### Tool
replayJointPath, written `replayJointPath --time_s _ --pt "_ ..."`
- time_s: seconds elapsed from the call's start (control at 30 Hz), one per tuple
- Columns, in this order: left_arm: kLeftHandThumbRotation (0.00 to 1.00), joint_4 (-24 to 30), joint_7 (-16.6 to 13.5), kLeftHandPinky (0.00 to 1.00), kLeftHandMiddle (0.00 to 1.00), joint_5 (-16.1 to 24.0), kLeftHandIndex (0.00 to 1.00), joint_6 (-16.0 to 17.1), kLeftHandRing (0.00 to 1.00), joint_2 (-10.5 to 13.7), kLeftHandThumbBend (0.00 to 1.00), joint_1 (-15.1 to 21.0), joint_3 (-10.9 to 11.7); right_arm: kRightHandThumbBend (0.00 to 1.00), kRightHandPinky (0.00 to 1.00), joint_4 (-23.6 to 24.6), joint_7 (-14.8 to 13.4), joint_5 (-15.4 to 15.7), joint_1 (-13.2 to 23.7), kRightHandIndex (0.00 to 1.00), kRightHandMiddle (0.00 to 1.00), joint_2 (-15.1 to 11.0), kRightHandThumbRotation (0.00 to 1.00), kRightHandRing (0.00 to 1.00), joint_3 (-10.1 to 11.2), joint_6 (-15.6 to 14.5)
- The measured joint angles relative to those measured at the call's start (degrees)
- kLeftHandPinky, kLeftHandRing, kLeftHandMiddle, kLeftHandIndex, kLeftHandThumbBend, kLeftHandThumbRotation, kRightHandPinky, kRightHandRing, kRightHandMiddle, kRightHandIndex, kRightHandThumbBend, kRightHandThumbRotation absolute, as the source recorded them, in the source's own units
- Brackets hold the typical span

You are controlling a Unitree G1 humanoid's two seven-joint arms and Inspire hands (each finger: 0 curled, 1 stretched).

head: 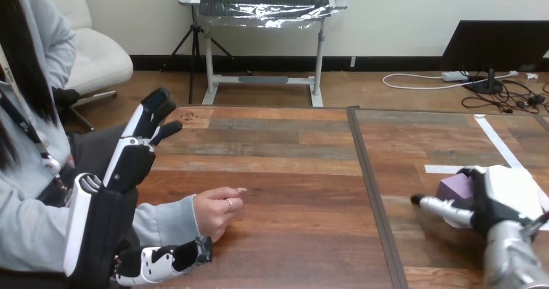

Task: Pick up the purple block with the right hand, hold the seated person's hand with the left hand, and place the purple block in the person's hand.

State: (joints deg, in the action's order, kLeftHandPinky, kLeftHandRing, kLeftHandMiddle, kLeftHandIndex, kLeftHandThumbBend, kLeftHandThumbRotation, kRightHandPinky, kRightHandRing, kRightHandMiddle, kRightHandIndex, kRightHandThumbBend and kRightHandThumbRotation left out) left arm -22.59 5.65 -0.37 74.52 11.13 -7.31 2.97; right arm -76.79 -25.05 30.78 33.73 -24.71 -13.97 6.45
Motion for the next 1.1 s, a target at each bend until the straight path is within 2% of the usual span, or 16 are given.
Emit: replayJointPath --time_s 0.07,0.13,0.3,0.33,0.47,0.8,0.97,1.1 --pt "0.67 0.4 0.1 0.84 0.95 -0.3 0.93 0.0 0.92 0.0 1.00 -0.1 -0.1 0.94 0.31 -0.2 -2.1 1.4 -0.1 0.56 0.44 0.6 0.41 0.38 -1.2 -1.2" --pt "0.67 0.8 0.2 0.84 0.95 -0.5 0.93 0.0 0.92 0.0 1.00 -0.2 -0.1 0.94 0.25 -0.3 -4.0 2.4 -0.3 0.50 0.39 1.1 0.36 0.33 -2.1 -2.1" --pt "0.67 1.7 0.6 0.87 0.96 -1.4 0.93 0.0 0.94 0.0 1.00 -0.6 -0.2 0.87 0.16 -0.4 -7.0 4.2 -0.3 0.43 0.31 2.2 0.26 0.23 -4.0 -4.0" --pt "0.67 1.8 0.6 0.88 0.96 -1.5 0.93 0.0 0.94 0.0 1.00 -0.6 -0.2 0.85 0.13 -0.4 -7.3 4.6 -0.3 0.40 0.30 2.2 0.20 0.21 -4.3 -4.3" --pt "0.67 2.1 0.8 0.89 0.96 -1.6 0.93 0.0 0.94 0.0 1.00 -0.9 -0.2 0.79 0.10 -0.4 -8.2 5.6 -0.3 0.37 0.27 2.0 0.14 0.18 -5.5 -4.5" --pt "0.68 2.7 0.9 0.89 0.95 -1.6 0.93 0.0 0.94 -0.1 1.00 -2.1 -0.1 0.65 0.08 -0.4 -8.3 5.6 -0.1 0.32 0.25 2.0 0.07 0.16 -6.2 -4.0" --pt "0.70 2.8 0.9 0.88 0.95 -1.6 0.93 0.1 0.93 -0.1 1.00 -2.4 -0.1 0.59 0.06 0.0 -8.5 5.0 0.4 0.30 0.23 1.6 0.08 0.13 -5.6 -3.6" --pt "0.71 2.8 0.9 0.88 0.95 -1.4 0.93 0.3 0.93 -0.2 1.00 -2.5 0.1 0.56 0.06 0.0 -7.4 4.6 0.8 0.31 0.23 1.1 0.10 0.14 -5.2 -3.4"
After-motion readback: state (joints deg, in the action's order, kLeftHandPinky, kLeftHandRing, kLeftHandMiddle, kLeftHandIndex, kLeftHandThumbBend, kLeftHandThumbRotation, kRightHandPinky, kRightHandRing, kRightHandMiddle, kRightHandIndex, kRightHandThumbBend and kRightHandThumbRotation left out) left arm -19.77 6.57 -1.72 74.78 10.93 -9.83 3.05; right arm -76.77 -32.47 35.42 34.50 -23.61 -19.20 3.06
